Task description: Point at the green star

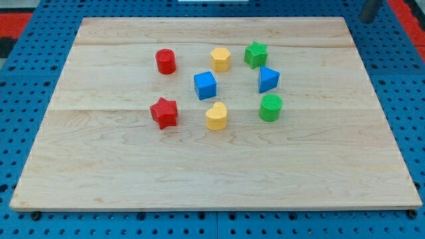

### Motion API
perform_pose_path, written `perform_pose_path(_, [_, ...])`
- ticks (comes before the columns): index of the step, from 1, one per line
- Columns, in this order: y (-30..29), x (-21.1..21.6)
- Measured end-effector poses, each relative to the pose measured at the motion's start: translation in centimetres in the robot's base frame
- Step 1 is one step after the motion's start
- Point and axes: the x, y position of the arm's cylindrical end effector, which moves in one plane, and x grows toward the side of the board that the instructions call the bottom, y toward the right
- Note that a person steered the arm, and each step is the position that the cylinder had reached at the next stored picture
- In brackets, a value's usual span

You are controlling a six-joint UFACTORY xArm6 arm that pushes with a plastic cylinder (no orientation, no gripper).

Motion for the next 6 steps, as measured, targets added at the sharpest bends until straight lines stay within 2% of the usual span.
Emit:
perform_pose_path(2, [-17.7, 0.4])
perform_pose_path(3, [-24.5, 1.8])
perform_pose_path(4, [-26.2, 5.3])
perform_pose_path(6, [-25.2, 7.7])
